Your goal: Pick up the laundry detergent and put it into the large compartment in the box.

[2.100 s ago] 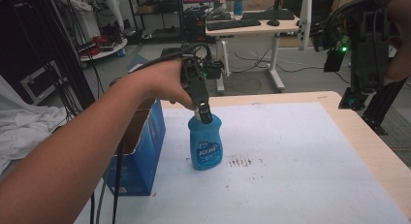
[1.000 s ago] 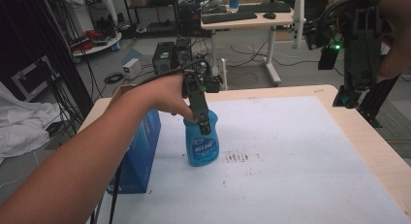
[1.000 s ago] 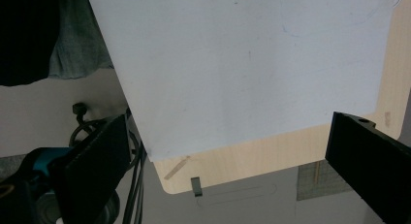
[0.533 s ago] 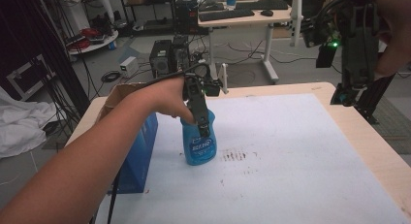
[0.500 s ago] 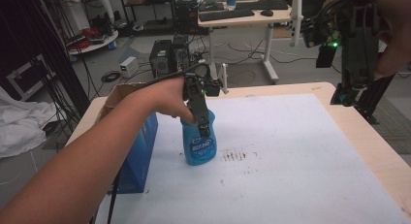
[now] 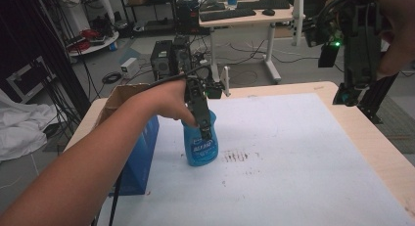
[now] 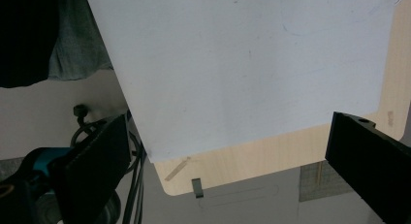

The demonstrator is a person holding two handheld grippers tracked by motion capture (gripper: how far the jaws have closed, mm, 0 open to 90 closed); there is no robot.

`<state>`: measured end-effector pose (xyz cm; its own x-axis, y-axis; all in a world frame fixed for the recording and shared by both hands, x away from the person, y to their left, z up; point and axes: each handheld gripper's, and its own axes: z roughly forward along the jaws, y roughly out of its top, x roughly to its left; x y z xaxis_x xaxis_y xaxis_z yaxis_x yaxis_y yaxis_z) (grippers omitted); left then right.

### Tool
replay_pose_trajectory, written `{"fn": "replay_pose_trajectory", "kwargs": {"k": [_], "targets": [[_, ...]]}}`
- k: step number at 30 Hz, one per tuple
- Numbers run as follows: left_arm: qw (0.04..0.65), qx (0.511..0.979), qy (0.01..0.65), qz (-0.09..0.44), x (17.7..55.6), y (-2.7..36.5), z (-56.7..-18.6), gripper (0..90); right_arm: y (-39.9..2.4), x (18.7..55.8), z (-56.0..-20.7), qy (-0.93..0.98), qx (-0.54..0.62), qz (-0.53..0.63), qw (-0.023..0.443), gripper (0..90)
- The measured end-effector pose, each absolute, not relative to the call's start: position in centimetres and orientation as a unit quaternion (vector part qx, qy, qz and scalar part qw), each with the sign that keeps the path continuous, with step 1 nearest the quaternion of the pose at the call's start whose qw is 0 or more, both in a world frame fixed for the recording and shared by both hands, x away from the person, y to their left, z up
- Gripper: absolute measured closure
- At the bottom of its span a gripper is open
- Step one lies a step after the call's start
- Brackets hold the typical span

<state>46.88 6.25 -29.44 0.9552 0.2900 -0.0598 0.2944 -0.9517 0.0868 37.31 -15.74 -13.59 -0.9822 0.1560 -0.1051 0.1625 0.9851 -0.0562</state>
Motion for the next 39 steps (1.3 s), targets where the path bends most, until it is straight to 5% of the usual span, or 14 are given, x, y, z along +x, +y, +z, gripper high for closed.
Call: {"fn": "replay_pose_trajectory", "kwargs": {"k": [39], "targets": [[0.031,0.989,0.146,-0.010,46.83,6.25,-29.61,23.0,-15.61,37.61,-14.26,0.995,0.080,-0.033,0.046,1.7]]}}
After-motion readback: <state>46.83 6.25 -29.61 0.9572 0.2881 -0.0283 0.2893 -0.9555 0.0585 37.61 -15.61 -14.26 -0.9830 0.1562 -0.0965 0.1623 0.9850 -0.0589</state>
